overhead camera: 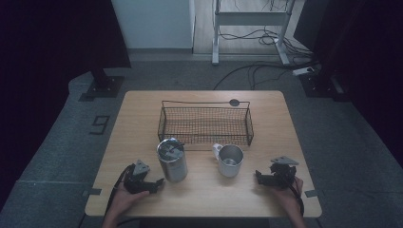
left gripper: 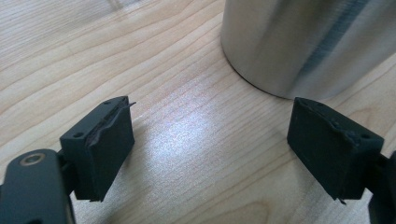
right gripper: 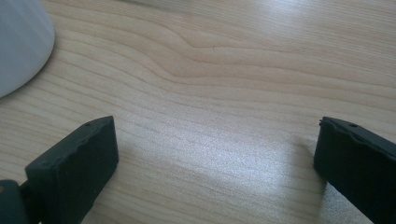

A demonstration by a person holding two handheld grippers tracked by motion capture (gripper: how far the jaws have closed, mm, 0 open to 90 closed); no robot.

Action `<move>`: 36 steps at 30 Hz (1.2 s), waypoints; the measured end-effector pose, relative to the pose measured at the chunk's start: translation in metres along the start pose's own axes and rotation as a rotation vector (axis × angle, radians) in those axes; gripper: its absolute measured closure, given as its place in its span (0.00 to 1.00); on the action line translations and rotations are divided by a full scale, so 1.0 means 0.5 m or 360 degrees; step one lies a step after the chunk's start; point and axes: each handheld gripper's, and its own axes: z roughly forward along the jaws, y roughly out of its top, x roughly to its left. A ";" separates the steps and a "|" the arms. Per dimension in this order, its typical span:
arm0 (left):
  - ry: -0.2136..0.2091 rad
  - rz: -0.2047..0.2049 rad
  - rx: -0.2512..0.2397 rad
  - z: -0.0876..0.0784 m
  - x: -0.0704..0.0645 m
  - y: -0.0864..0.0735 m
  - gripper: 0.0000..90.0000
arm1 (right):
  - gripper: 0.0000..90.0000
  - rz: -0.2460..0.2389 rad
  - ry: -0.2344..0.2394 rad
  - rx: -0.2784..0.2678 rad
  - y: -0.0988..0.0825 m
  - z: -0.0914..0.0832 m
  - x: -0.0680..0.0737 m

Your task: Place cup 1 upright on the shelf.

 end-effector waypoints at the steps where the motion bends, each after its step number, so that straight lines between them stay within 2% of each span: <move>1: 0.0000 -0.0001 0.0000 0.000 0.000 0.000 0.16 | 0.00 0.0000 0.0000 0.0000 0.000 0.000 0.000; 8: 0.0003 -0.0005 0.0000 -0.001 0.001 0.000 0.16 | 0.03 -0.0012 -0.0006 -0.0019 0.000 -0.002 0.004; 15: 0.0033 -0.0043 0.0000 -0.002 0.003 0.000 0.16 | 0.04 -0.0008 0.0004 -0.0019 0.000 -0.002 0.004; 24: 0.0071 -0.0033 -0.0026 -0.008 -0.001 -0.004 0.16 | 0.04 -0.0006 0.0007 -0.0019 0.000 -0.002 0.004; 26: 0.0066 -0.0046 -0.0044 -0.013 -0.002 -0.004 0.16 | 0.04 -0.0006 0.0007 -0.0020 0.000 -0.001 0.004; 32: 0.0024 -0.0098 -0.0177 -0.046 -0.004 0.006 0.16 | 0.04 -0.0007 0.0007 -0.0020 0.000 -0.002 0.004; 36: -0.0003 -0.0082 -0.0244 -0.063 -0.010 0.012 0.16 | 0.04 -0.0008 0.0008 -0.0020 0.000 -0.002 0.004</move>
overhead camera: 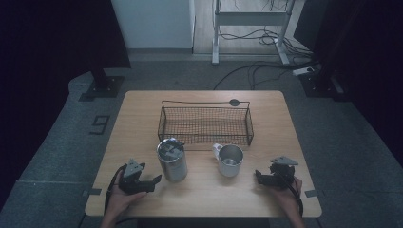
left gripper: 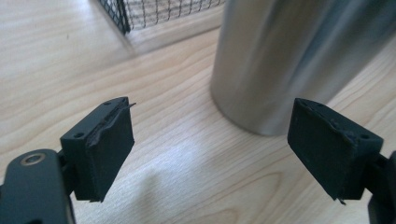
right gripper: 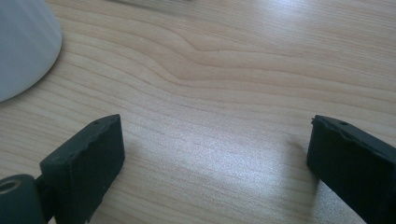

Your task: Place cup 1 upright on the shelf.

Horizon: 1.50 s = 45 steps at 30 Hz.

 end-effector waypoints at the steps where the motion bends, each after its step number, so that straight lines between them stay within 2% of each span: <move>1: -0.0006 -0.0001 -0.0009 -0.003 -0.001 0.002 0.16 | 0.04 0.0000 0.0000 0.0000 0.000 0.000 0.000; 13: -0.0008 -0.0017 -0.0082 -0.022 -0.013 0.015 0.16 | 0.05 0.0002 0.0000 -0.0002 0.000 0.000 0.000; 19: -0.0031 0.0013 -0.0122 -0.033 -0.034 0.027 0.16 | 0.05 0.0001 0.0001 0.0000 0.000 0.000 0.000; 28: -0.0067 0.0024 -0.0151 -0.037 -0.049 0.040 0.16 | 0.05 0.0001 0.0001 0.0000 0.000 0.000 0.000; 33: -0.0058 0.0018 -0.0175 -0.040 -0.054 0.049 0.14 | 0.05 0.0001 0.0000 0.0000 0.000 0.000 0.000; 42: -0.0088 0.0021 -0.0190 -0.036 -0.061 0.064 0.11 | 0.05 0.0004 -0.0002 -0.0002 0.000 0.000 0.000; 45: -0.0072 0.0019 -0.0208 -0.037 -0.062 0.070 0.09 | 0.05 0.0005 -0.0003 -0.0003 0.000 0.000 0.000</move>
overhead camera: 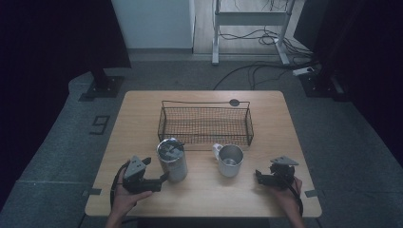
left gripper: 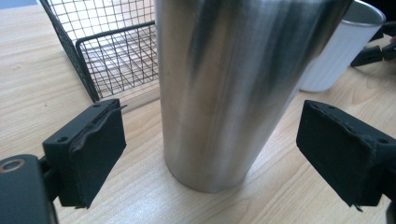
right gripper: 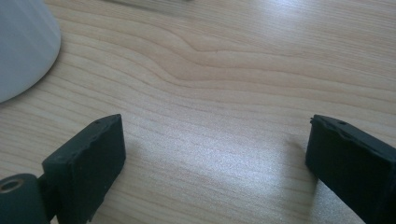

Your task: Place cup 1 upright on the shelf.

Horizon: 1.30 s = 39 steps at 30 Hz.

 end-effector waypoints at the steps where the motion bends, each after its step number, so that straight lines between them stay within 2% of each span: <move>1: -0.0004 -0.0010 -0.0008 0.000 -0.001 0.002 0.09 | 0.05 0.0001 -0.0001 0.0000 0.000 0.000 0.000; 10: -0.0052 -0.0001 -0.0026 0.009 -0.007 0.026 0.08 | 0.05 0.0011 -0.0012 -0.0001 0.000 0.000 -0.001; 20: -0.0054 -0.0002 -0.0031 0.018 -0.007 0.041 0.08 | 0.06 0.0017 -0.0017 -0.0002 0.000 0.000 -0.001; 30: -0.0100 0.0013 -0.0026 0.031 -0.012 0.059 0.05 | 0.06 0.0024 -0.0024 -0.0003 0.000 -0.001 -0.001; 39: -0.0080 0.0025 -0.0006 0.053 -0.016 0.063 0.04 | 0.06 0.0028 -0.0029 -0.0004 0.000 0.000 -0.002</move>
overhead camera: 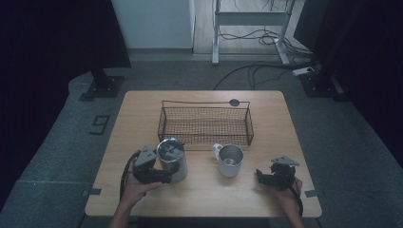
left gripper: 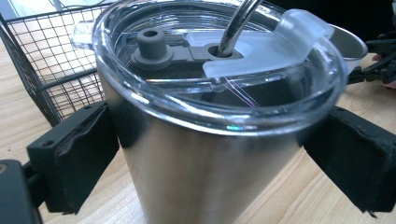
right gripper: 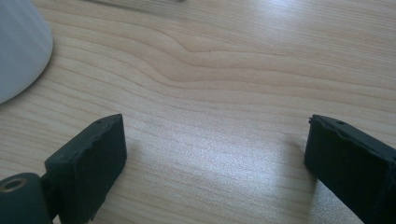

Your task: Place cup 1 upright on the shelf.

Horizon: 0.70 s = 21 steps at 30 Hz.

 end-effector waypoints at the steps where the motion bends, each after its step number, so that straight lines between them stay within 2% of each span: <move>1: 0.0005 0.0000 0.0003 0.002 0.000 0.001 0.04 | 0.06 0.0000 0.0000 0.0000 0.000 0.000 0.000; 8: 0.0012 -0.0002 0.0013 0.021 0.001 0.005 0.02 | 0.06 0.0001 -0.0001 -0.0001 0.000 0.000 0.000; 21: 0.0082 0.0007 -0.0005 0.057 -0.007 0.011 0.02 | 0.07 0.0004 -0.0003 -0.0002 0.000 0.000 0.000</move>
